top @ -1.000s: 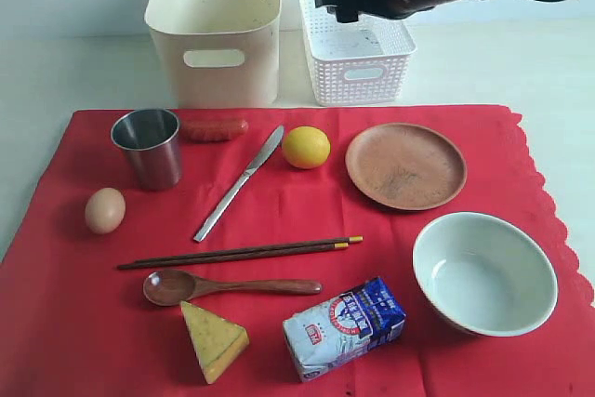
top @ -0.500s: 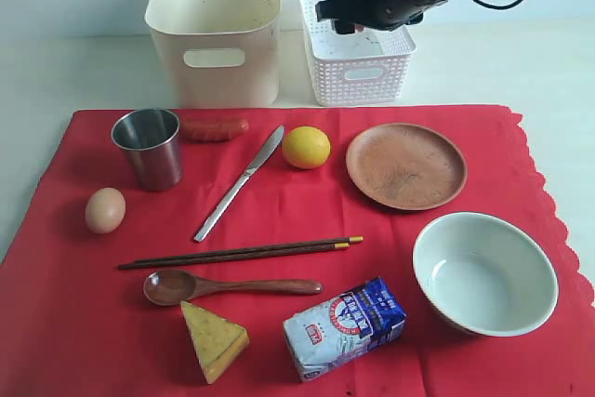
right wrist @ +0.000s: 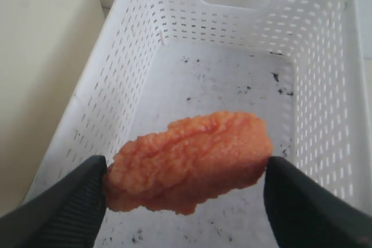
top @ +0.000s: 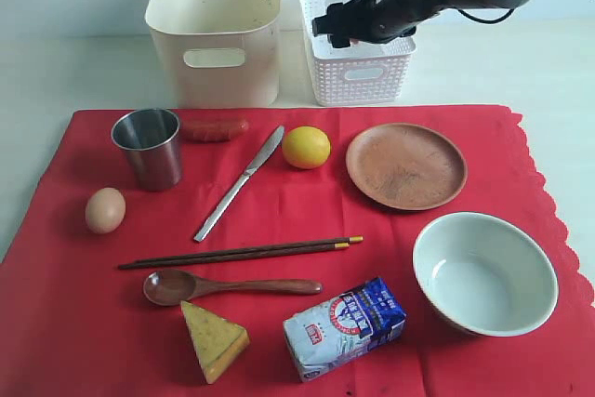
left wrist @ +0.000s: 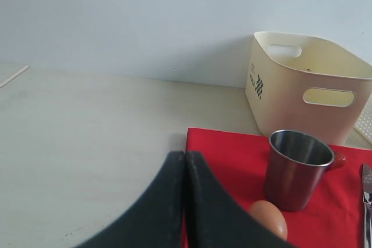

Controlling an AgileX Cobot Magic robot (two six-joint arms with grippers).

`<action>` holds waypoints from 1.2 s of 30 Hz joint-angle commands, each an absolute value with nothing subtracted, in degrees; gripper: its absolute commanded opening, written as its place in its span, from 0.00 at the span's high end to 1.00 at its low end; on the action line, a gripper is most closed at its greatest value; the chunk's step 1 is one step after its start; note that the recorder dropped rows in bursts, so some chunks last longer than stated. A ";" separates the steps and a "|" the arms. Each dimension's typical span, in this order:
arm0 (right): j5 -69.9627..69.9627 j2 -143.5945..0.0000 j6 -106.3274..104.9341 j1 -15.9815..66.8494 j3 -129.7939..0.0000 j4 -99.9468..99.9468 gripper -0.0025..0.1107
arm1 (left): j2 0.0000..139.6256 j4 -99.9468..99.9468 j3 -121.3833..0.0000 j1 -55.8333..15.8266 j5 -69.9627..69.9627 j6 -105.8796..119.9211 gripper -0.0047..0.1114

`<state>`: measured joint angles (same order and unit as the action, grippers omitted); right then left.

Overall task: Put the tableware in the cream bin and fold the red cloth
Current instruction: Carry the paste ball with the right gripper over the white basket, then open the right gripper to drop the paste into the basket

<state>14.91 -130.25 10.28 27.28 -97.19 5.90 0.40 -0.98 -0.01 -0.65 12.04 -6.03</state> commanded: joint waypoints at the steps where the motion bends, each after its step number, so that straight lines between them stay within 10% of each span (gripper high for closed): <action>1: 13.66 -130.03 10.52 27.16 -97.72 6.53 0.97 | 0.00 -0.63 0.00 -0.58 11.84 -5.97 0.94; 7: 13.66 -130.03 10.52 27.16 -97.72 6.60 0.95 | 0.00 -0.63 0.00 -0.58 11.84 -5.97 0.94; 26: 13.58 -130.03 10.52 27.16 -97.72 6.45 0.30 | 0.00 -0.63 0.00 -0.58 11.84 -5.97 0.94; 36: 15.55 -128.59 10.59 27.16 -97.72 6.45 0.26 | 0.00 -0.63 0.00 -0.58 11.84 -5.97 0.94</action>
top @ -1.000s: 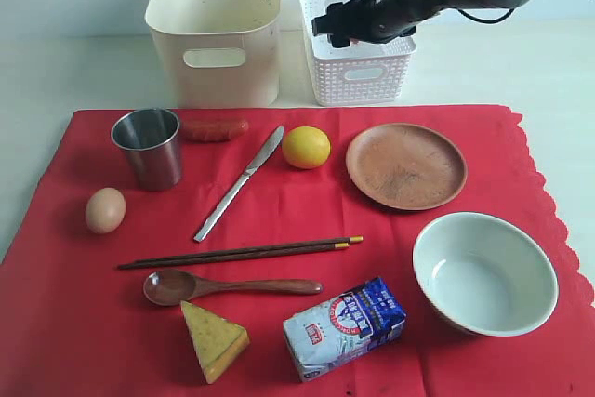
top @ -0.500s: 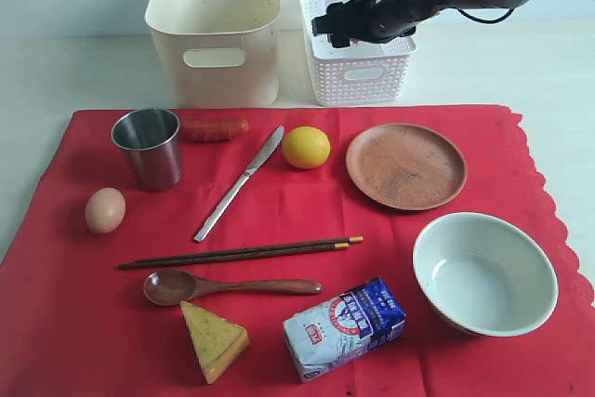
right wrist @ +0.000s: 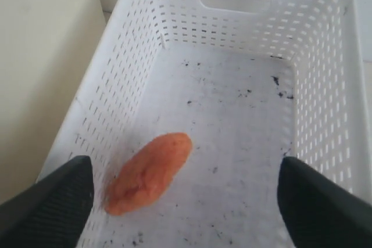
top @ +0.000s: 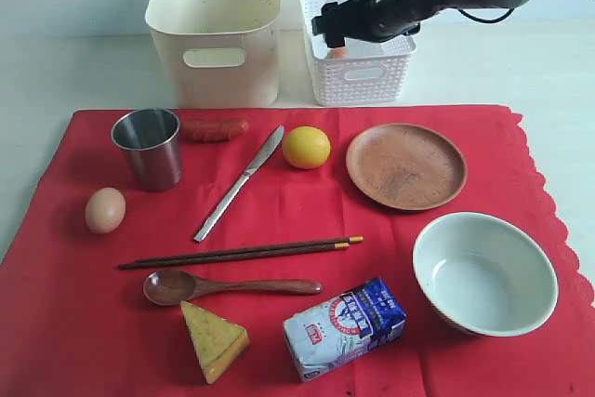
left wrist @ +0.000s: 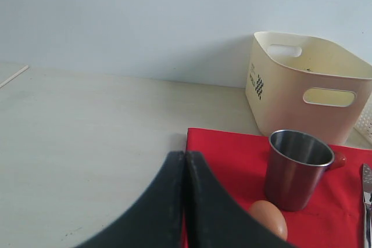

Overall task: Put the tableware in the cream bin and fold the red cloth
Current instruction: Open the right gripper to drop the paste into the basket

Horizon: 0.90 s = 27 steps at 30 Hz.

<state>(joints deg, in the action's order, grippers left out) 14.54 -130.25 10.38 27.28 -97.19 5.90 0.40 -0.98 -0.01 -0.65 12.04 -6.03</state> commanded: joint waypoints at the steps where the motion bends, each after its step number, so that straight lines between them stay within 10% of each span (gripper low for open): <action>1: 17.06 -127.76 10.48 27.16 -97.72 6.45 0.26 | 0.00 -0.63 0.00 -0.58 11.84 -5.97 0.94; 9: 29.83 -118.11 5.87 27.16 -97.72 6.57 0.36 | 0.00 -0.63 0.00 -0.58 11.84 -5.97 0.94; 21: 37.53 -107.36 2.63 27.29 -94.81 4.45 0.97 | 0.00 -0.63 0.00 -0.58 11.84 -5.97 0.94; 27: 35.59 -104.22 -14.09 27.29 -87.82 -7.56 0.98 | 0.00 -0.63 0.00 -0.58 11.84 -5.97 0.94</action>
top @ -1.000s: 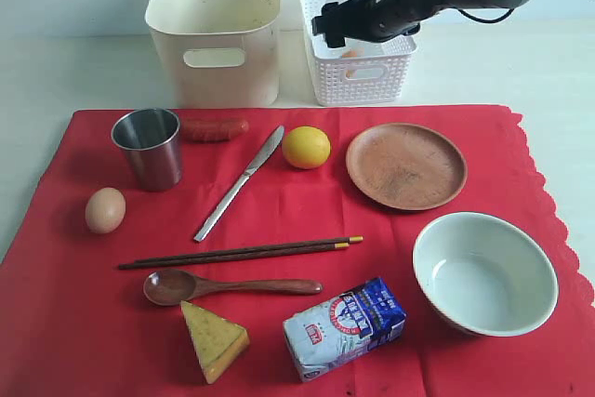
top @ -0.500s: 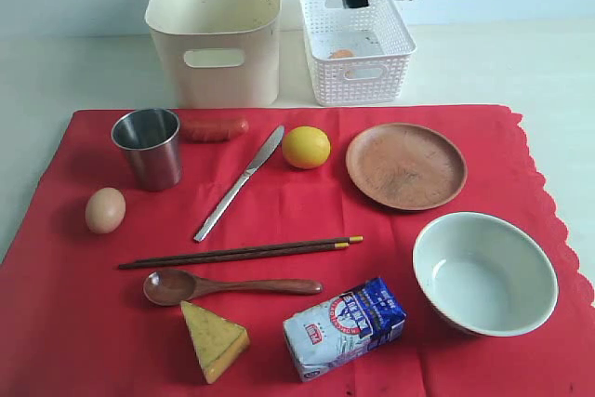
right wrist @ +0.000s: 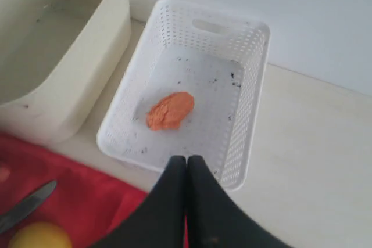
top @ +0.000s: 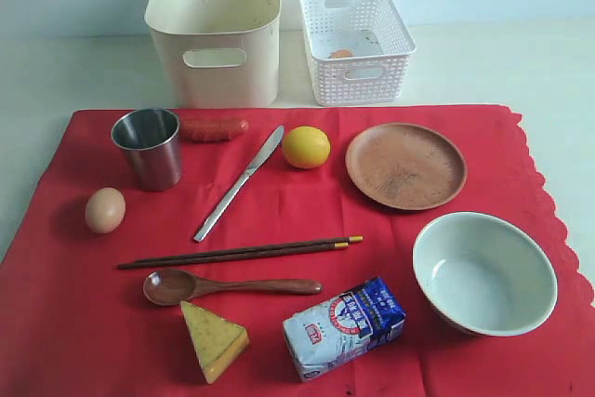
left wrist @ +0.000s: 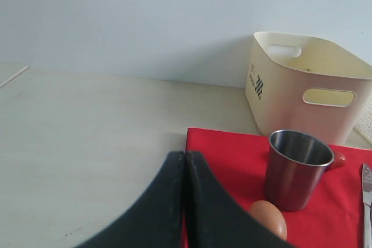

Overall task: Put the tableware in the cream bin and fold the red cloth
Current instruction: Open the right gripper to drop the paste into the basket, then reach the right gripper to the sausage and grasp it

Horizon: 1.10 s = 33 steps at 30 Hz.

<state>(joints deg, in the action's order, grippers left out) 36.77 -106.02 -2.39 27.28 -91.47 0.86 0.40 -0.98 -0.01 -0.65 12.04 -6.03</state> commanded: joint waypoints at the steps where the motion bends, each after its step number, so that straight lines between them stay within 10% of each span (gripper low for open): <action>1: 35.59 -104.22 -17.59 27.29 -87.13 -11.00 0.98 | 0.00 -0.63 0.00 -0.58 11.84 -5.97 0.94; 19: 43.28 -114.30 -68.25 30.01 -84.37 -52.91 0.96 | 0.00 -0.63 0.00 -0.58 11.84 -5.97 0.94; 33: 24.51 -122.83 -78.00 40.67 -85.37 -51.41 0.42 | 0.00 -0.63 0.00 -0.58 11.84 -5.97 0.94</action>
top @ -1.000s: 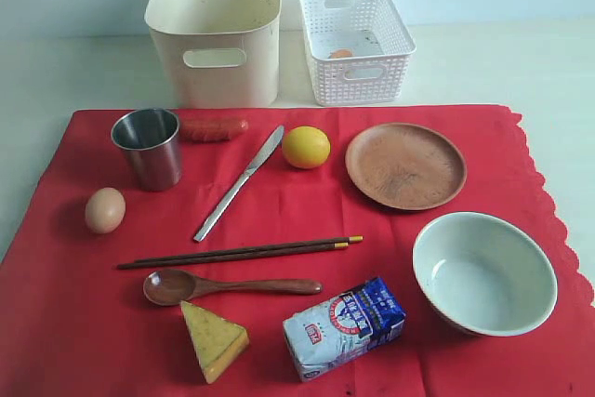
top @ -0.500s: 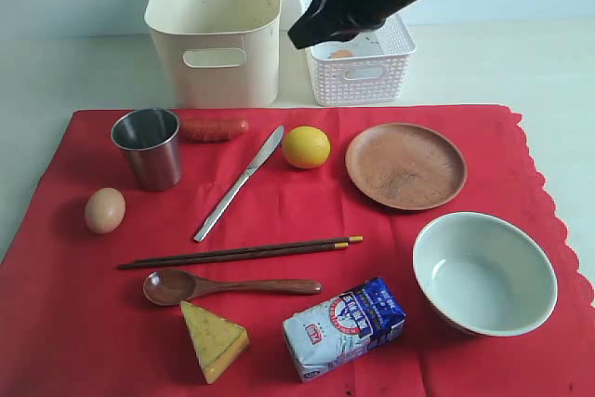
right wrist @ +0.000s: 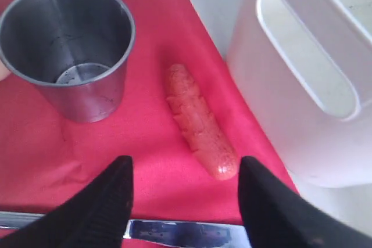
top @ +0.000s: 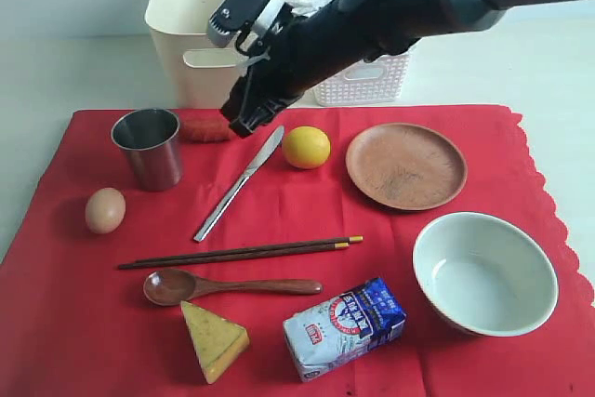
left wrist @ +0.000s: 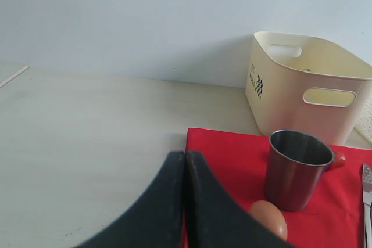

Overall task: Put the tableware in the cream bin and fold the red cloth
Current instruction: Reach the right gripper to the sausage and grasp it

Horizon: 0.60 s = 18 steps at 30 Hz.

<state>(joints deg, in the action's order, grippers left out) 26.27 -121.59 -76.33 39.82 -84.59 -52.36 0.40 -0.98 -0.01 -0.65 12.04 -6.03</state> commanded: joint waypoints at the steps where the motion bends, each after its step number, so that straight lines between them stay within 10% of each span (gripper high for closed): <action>1: 25.06 -123.60 -78.00 40.81 -86.09 -51.09 0.42 | 0.00 -0.63 0.00 -0.58 11.84 -5.97 0.94; 18: 28.68 -136.19 -77.89 40.92 -100.64 -47.83 0.42 | 0.00 -0.63 0.00 -0.58 11.84 -5.97 0.94</action>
